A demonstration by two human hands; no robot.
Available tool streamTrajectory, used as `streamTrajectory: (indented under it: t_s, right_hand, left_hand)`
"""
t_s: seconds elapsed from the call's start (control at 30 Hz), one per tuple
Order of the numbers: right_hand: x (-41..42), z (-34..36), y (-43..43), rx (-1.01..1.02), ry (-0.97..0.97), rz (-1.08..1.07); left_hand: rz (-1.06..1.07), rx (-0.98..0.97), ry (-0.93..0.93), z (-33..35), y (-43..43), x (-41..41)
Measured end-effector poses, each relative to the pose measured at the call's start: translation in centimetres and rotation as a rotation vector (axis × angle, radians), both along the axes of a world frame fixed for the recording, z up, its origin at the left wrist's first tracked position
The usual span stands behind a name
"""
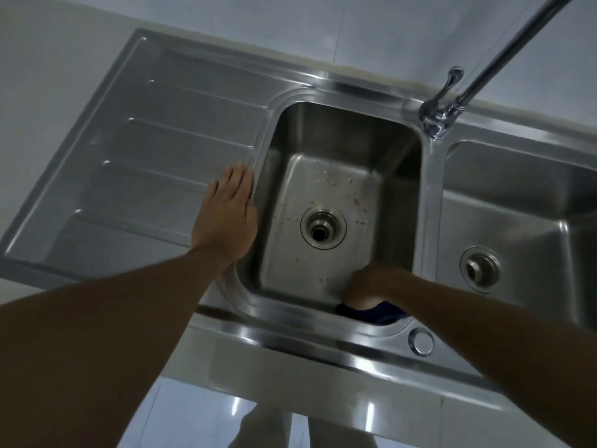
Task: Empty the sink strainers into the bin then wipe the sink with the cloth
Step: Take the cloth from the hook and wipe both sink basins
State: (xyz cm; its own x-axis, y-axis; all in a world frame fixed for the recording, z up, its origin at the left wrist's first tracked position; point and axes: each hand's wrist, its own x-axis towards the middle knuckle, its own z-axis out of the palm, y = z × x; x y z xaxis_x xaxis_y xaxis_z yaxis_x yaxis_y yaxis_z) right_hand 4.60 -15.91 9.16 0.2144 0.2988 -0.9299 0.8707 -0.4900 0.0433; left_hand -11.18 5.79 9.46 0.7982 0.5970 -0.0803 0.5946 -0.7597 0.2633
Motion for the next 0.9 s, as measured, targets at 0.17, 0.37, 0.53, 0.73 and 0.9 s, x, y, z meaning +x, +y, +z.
streamTrajectory:
  t_s: [0.17,0.37,0.53,0.73,0.9]
  right_hand:
    - [-1.5,0.0,0.7,0.047,0.197,-0.505]
    - [-7.3,-0.6,6.5,0.292,0.471,-0.837]
    - [-6.9,-0.4,5.8,0.223,0.441,-0.799]
    - [-6.4,-0.5,7.5,0.476,0.466,-1.006]
    - [-4.9,-3.0,8.8,1.146,0.094,-0.89]
  left_hand:
    - [-0.076,0.092,0.021,0.0,0.4,-1.0]
    - [-0.089,0.114,0.018,-0.3,0.7,-0.8]
    - [-0.095,0.118,0.031,-0.2,0.8,-0.9]
    - [-0.092,0.113,0.045,-0.3,0.8,-0.8]
    - [-0.096,0.116,0.044,-0.3,0.9,-0.8]
